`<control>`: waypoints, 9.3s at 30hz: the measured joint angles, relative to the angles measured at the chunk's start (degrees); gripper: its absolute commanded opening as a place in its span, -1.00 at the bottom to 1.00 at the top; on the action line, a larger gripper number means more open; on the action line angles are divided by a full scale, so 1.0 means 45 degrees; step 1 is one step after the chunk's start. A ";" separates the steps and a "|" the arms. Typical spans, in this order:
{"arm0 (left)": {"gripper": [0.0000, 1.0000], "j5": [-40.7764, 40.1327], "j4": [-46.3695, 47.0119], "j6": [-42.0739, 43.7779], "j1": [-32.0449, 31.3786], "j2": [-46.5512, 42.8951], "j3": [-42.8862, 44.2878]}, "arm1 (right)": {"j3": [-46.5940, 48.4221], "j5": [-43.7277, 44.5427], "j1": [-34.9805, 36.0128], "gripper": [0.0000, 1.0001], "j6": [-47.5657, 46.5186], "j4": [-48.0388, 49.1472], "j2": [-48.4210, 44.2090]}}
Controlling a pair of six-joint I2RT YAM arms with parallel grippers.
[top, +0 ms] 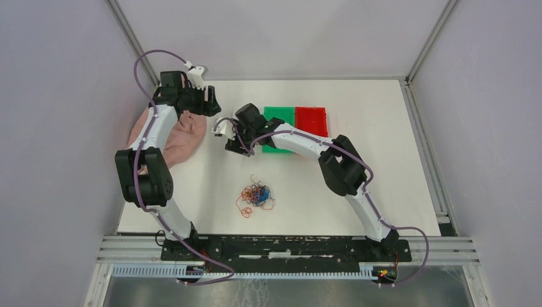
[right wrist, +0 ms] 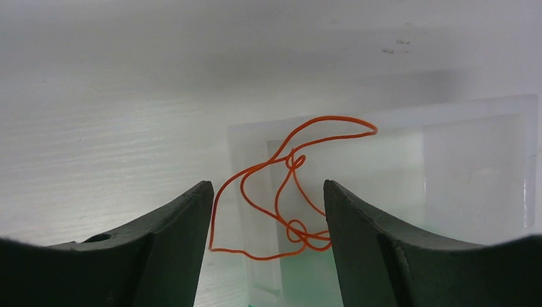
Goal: Untangle the cables
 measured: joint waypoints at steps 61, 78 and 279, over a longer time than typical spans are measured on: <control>0.24 0.3439 0.2302 -0.1064 -0.0306 -0.0617 -0.2958 | 0.0418 0.0408 -0.1647 -0.41 0.5484 0.1229 0.1350; 0.33 0.4051 0.0903 -0.0622 0.0690 -0.1875 -0.2705 | 0.0034 0.1035 -0.1812 0.27 0.7023 0.1525 -0.0665; -0.94 -0.3886 0.2939 0.4993 -0.5945 0.2293 -0.0753 | -1.4741 0.4648 -0.3337 0.69 1.3265 0.6897 -1.4644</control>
